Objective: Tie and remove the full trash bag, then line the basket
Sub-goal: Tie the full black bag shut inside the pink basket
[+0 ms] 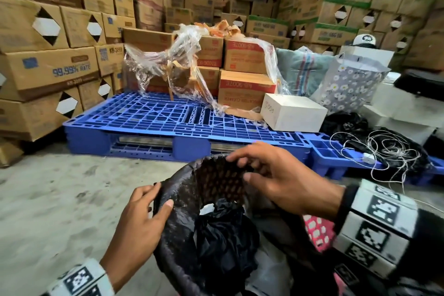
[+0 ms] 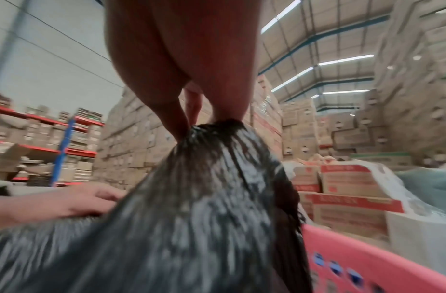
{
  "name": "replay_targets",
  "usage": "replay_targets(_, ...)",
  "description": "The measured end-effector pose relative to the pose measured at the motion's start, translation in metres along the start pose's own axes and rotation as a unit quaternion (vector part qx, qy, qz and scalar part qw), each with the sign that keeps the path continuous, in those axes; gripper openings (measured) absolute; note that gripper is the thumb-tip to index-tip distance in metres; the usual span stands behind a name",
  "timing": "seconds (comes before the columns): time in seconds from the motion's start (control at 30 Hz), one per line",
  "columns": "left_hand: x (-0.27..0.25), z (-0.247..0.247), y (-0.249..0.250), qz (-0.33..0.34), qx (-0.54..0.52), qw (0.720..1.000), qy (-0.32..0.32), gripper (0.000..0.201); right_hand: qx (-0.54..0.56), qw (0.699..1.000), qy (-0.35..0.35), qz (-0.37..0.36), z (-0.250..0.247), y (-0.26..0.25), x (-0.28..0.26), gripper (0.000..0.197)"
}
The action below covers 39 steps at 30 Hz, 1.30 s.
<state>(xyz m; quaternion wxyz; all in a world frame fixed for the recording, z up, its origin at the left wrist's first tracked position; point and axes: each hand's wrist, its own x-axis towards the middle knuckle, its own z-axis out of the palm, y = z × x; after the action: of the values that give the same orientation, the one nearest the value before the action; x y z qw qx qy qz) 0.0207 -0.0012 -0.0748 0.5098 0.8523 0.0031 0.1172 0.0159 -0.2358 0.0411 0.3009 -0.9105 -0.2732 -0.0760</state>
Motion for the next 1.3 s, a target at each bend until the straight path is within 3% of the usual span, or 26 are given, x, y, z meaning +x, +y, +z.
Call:
replay_targets(0.07, 0.000, -0.001, 0.000, 0.019, 0.004, 1.000, 0.012, 0.050, -0.023, 1.000, -0.009, -0.013, 0.003, -0.017, 0.020, 0.034)
replay_targets(0.17, -0.002, -0.005, -0.001, 0.053, 0.002, 0.998, 0.030, 0.043, -0.058, 0.998, 0.035, -0.003, 0.006, -0.029, 0.048, 0.037)
replay_targets(0.27, 0.005, -0.016, -0.003, 0.090, 0.003, 0.994, 0.060, 0.026, -0.011, 0.997, 0.078, 0.026, 0.007, -0.032, 0.066, 0.042)
replay_targets(0.37, 0.019, -0.029, -0.002, 0.088, 0.004, 0.993, 0.074, 0.023, 0.055, 0.992, 0.107, 0.039, 0.004, -0.029, 0.070, 0.042)
replay_targets(0.6, 0.032, -0.047, 0.027, 0.086, -0.022, 0.996, 0.016, 0.031, 0.161, 0.971, 0.168, 0.050, -0.018, -0.017, 0.052, 0.031)
replay_targets(0.87, 0.029, -0.066, 0.112, 0.158, -0.057, 0.985, -0.033, 0.026, 0.121, 0.988, 0.092, 0.017, -0.008, -0.019, 0.043, 0.040)
replay_targets(1.03, 0.031, -0.055, 0.152, 0.113, -0.131, 0.977, -0.123, 0.021, 0.073, 0.997, 0.040, 0.000, -0.007, -0.020, 0.036, 0.047)
replay_targets(1.1, 0.031, -0.042, 0.160, 0.094, -0.167, 0.970, -0.151, 0.021, 0.047, 0.999, 0.015, -0.011, -0.005, -0.019, 0.030, 0.032)
replay_targets(1.17, 0.034, -0.030, 0.169, 0.089, -0.193, 0.962, -0.170, 0.019, 0.042, 0.998, 0.032, -0.025, -0.004, -0.013, 0.024, 0.016)
replay_targets(1.3, 0.049, -0.013, 0.170, 0.169, -0.106, 0.972, -0.123, 0.013, 0.085, 0.992, 0.090, -0.030, -0.006, -0.004, 0.014, 0.006)
